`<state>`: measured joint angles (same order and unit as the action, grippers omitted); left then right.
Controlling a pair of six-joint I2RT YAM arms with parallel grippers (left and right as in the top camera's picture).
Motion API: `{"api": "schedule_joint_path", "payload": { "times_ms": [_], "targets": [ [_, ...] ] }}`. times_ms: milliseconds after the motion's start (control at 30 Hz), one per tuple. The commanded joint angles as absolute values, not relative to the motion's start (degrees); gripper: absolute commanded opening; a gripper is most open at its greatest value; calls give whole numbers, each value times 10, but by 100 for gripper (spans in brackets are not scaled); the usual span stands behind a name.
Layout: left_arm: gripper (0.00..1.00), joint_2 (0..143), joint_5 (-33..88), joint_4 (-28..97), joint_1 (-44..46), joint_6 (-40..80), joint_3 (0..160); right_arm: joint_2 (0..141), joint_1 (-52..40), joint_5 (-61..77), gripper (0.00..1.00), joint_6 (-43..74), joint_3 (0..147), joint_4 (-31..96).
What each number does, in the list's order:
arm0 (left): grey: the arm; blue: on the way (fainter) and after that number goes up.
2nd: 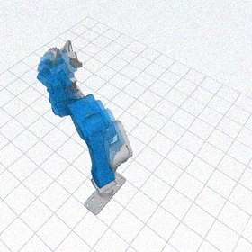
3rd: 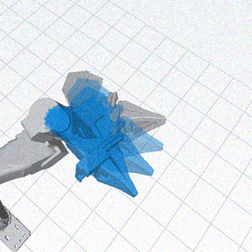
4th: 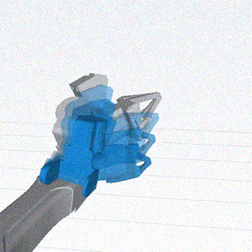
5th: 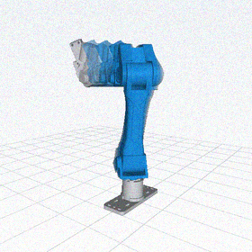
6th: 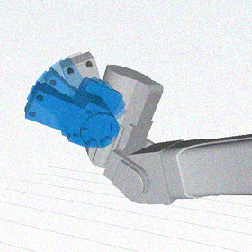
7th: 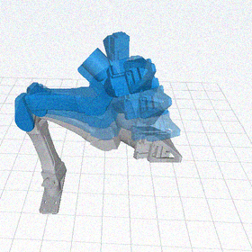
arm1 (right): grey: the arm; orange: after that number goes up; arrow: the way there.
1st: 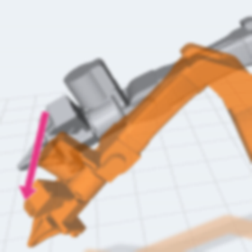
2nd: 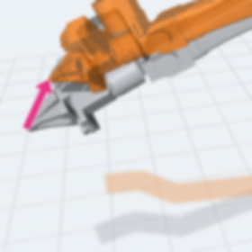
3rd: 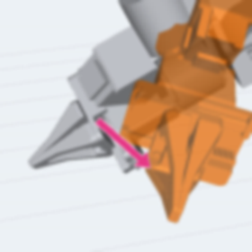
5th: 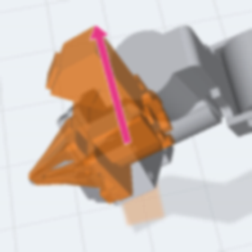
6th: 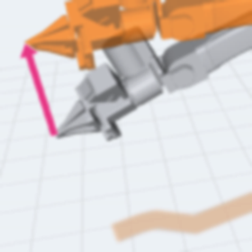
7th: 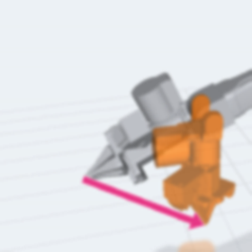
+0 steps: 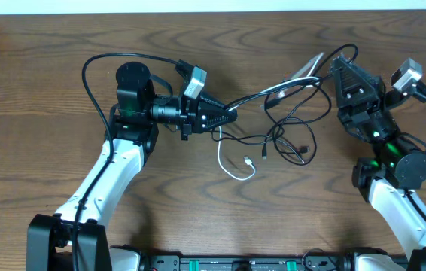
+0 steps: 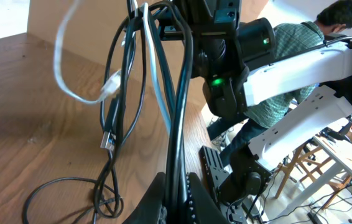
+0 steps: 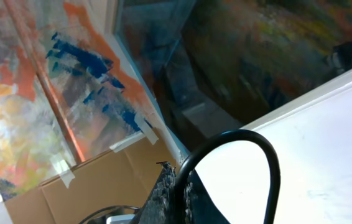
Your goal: Untangle cables
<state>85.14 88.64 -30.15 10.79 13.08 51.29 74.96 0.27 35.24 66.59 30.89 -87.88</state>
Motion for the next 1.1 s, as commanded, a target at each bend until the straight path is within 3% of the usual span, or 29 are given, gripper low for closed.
{"api": "schedule_joint_path", "payload": {
  "times_ms": [0, 533, 667, 800, 900, 1067],
  "targets": [
    [8, 857, 900, -300, 100, 125, 507, 746, 21, 321, 4, 664, 312, -903],
    [8, 857, 900, -271, 62, 125, 506, 745, 48, 338, 11, 666, 312, -902],
    [8, 857, 900, -273, 64, 125, 506, 745, 48, 409, 27, 617, 312, -807],
    [8, 857, 900, -284, 77, 125, 506, 745, 47, 424, 29, 565, 312, -689],
    [8, 857, 900, -320, 96, 117, 506, 745, 39, 437, 37, 561, 312, -608],
    [8, 857, 900, -365, 124, 38, 506, 745, 11, 485, 45, 561, 312, -586]
  ]
}}
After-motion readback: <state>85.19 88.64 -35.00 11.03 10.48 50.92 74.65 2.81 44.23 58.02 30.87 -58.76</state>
